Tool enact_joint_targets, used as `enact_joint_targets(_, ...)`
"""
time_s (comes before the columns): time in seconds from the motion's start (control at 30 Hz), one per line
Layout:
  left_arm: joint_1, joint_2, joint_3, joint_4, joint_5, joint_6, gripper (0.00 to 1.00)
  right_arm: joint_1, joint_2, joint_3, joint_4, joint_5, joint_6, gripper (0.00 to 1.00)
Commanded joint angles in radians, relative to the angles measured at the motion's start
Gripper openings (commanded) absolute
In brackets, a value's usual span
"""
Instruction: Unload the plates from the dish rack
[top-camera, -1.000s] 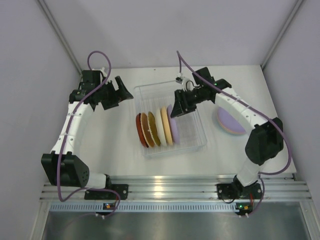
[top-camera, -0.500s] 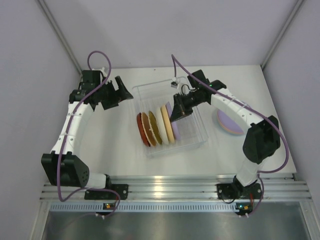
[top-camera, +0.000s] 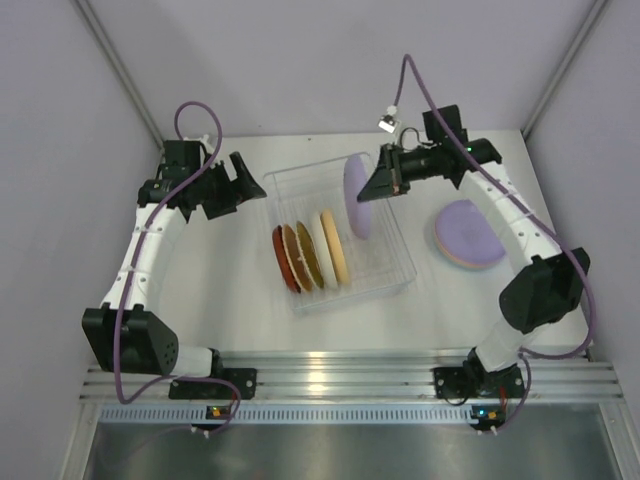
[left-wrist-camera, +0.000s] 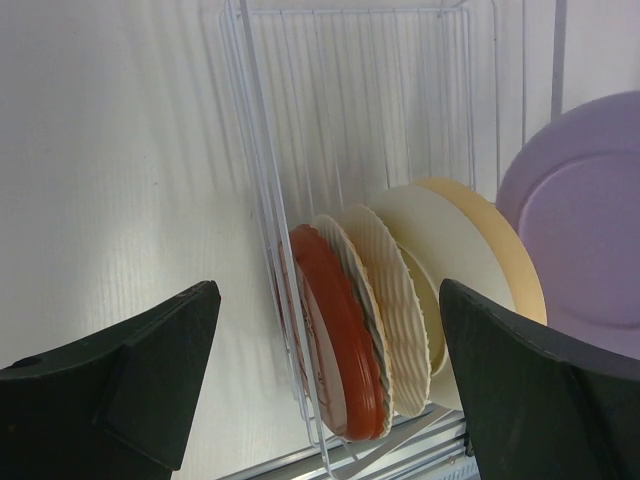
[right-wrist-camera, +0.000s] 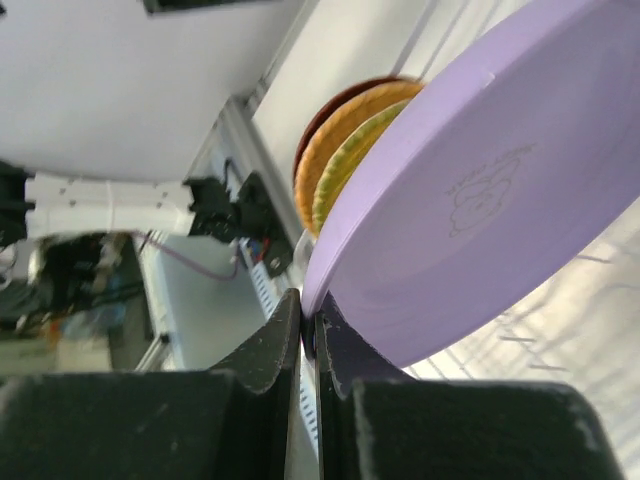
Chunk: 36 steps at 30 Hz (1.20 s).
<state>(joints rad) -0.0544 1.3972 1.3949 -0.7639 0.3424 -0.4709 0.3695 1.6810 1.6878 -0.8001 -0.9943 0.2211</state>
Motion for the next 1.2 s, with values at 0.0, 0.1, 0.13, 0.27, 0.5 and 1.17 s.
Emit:
enact_joint_targets(0.0,-0.002,-0.036,0.000,0.015,-0.005,0.014,0.96,-0.082,-0.109,0.099,0.015,0.093,-0.008,0.00)
enact_joint_targets(0.1,-0.002,-0.033,0.000,0.018,0.001,0.011,0.96,-0.093,-0.113,0.180,-0.121,0.429,-0.063,0.00)
enact_joint_targets(0.13,-0.002,-0.032,0.000,0.018,0.003,0.009,0.96,-0.096,-0.115,0.197,-0.142,0.574,-0.063,0.00)
enact_joint_targets(0.27,-0.002,-0.030,-0.004,0.021,0.006,0.008,0.96,-0.098,-0.130,0.182,-0.194,0.955,-0.036,0.00)
enact_joint_targets(0.5,-0.002,-0.027,0.000,0.018,0.004,0.008,0.96,-0.132,-0.041,0.084,-0.295,1.287,-0.020,0.00)
enact_joint_targets(1.17,-0.002,-0.012,0.018,0.006,0.001,0.009,0.96,-0.124,-0.136,0.006,-0.099,0.590,-0.042,0.60)
